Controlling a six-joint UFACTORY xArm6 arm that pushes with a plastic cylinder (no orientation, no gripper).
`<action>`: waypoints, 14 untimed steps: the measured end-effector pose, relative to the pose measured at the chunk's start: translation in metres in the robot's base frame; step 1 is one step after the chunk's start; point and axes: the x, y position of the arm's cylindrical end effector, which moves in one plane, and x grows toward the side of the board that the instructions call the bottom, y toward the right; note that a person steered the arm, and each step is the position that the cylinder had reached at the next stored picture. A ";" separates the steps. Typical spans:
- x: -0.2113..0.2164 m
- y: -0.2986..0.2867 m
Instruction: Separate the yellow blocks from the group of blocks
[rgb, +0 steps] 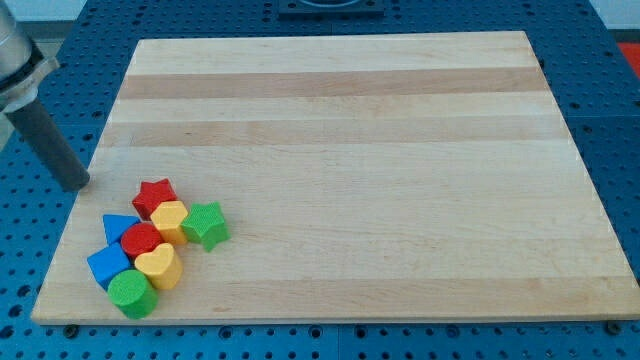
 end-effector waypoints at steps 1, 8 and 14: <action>0.023 0.000; 0.143 0.089; 0.061 0.148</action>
